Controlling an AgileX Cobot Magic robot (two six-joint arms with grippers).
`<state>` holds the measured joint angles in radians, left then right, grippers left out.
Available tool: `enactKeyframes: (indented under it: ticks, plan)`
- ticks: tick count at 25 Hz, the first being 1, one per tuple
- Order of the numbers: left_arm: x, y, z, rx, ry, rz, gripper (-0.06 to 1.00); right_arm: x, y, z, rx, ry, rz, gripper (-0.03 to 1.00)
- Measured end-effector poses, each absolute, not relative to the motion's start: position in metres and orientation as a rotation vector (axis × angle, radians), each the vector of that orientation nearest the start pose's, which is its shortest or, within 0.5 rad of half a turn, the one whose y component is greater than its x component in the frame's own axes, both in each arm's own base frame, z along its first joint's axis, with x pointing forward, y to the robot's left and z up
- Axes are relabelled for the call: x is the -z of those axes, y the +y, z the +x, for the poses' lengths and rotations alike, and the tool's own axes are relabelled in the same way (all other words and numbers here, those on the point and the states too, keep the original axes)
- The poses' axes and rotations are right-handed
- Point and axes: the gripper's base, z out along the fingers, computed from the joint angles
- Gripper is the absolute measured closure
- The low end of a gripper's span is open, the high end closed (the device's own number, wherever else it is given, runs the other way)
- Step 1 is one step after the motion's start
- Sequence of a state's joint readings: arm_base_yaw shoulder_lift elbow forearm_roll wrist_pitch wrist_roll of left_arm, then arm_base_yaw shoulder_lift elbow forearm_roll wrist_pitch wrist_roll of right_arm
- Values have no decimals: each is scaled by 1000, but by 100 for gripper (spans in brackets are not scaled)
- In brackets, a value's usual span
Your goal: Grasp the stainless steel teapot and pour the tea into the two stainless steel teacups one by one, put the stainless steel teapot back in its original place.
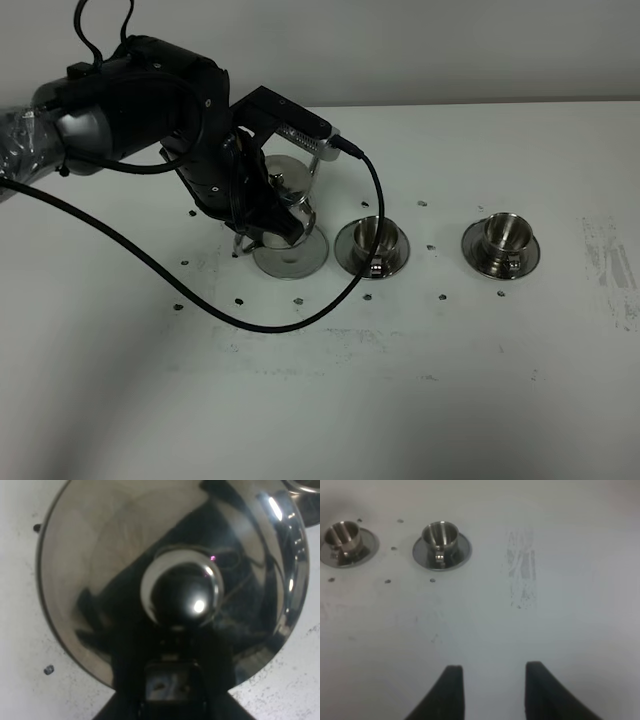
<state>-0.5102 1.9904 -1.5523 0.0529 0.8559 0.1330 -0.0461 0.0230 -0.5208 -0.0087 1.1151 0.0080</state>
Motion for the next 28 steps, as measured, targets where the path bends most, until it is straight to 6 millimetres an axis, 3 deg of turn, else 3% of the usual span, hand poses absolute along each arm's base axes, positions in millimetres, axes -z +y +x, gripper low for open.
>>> enactKeyframes:
  ticks: [5,10,15,22,28]
  plan:
    - [-222,-209,382,26,2578,956,74,-279,0,-6,33,2100,57,65]
    - [-240,-227,413,20,2480,1003,74,-279,0,-6,33,2100,57,65]
    - [-239,-256,440,8,2387,1087,74,-279,0,-6,33,2100,57,65]
    - [-230,-302,437,-19,2216,1331,74,-279,0,-6,33,2100,57,65]
    - [-229,-318,429,-123,2061,1515,74,-279,0,-6,33,2100,57,65]
